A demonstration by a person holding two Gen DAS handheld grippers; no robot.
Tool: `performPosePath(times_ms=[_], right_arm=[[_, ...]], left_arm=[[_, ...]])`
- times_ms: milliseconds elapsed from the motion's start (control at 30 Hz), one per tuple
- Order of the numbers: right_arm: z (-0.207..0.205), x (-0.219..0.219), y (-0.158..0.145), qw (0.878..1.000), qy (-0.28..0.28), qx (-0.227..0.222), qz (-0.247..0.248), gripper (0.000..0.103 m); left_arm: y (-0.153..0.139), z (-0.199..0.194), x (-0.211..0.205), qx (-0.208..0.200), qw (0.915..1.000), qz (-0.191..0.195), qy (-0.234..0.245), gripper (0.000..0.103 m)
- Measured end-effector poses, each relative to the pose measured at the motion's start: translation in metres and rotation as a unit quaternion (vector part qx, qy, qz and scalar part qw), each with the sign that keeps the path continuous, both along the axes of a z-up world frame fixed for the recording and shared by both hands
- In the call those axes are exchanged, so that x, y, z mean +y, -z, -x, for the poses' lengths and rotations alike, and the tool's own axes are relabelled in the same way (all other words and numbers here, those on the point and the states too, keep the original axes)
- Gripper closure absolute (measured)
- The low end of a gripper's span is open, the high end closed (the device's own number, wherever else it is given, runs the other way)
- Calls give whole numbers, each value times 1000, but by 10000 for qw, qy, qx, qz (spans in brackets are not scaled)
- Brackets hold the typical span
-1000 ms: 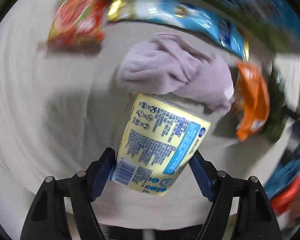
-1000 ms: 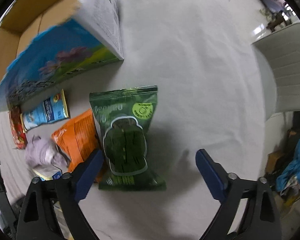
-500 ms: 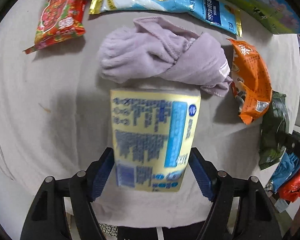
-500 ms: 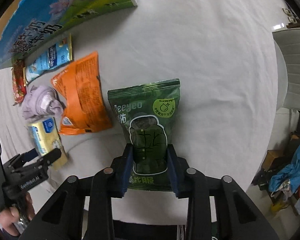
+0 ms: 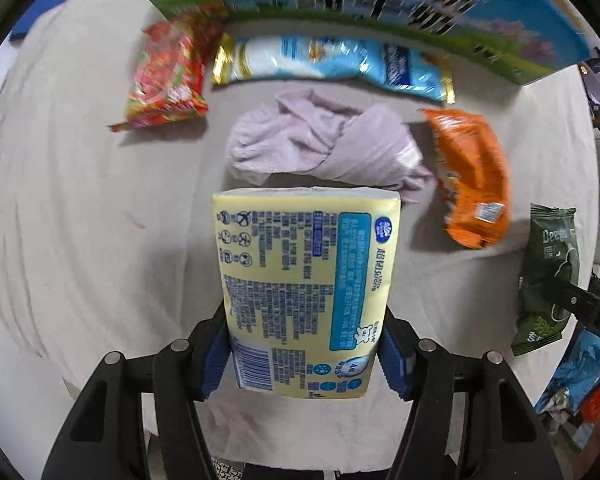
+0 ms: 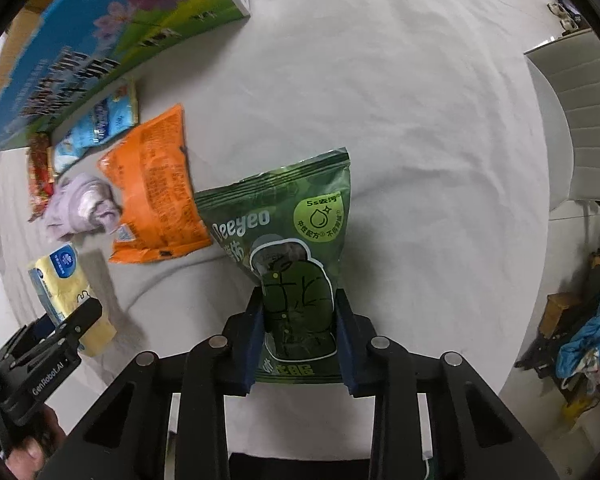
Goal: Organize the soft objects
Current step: 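Carry both items into the cardboard box and open both tools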
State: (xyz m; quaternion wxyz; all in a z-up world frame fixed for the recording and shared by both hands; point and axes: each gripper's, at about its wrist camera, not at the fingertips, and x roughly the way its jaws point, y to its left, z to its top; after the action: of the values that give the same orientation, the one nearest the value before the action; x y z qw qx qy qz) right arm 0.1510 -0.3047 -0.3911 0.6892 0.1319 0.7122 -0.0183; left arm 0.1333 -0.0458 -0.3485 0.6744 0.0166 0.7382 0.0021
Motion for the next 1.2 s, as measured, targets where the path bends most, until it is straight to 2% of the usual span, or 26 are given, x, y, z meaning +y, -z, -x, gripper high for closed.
performPosePath(times_ms=[133,167,267,500,667,800,933,1067,1200], right_arm=[[9,-5,-43,9989,-95,-350,-281,70],[12,-5,-45,9983,-153,-458,-323,70],[19,6,-86,9955,-325,-786,-416,70],[17,22,-163,9857,-433,-1506,-623,70],[-10,26,-198,9806,-344,-1818,-653,70],[-49,27,-217,9789,-143,-1964,-548,70],[-100,32,-224,9782,55,-2028,-450,70],[-153,37,-207,9804,250,-1902,-455,70],[-206,46,-178,9842,347,-1676,-450,70]], left_arm=[[-45,17,-7,-304,9995,114,36,42],[-58,20,-10,-396,9991,162,49,42],[-93,24,-22,-675,9973,259,113,42],[-162,-3,-40,-1280,9894,633,246,42],[-203,-45,-44,-1610,9825,830,434,42],[-214,-102,-36,-1802,9778,900,572,42],[-207,-163,-29,-1787,9771,937,673,42],[-185,-222,-21,-1583,9792,1009,769,42],[-147,-271,-17,-1196,9826,1125,872,42]])
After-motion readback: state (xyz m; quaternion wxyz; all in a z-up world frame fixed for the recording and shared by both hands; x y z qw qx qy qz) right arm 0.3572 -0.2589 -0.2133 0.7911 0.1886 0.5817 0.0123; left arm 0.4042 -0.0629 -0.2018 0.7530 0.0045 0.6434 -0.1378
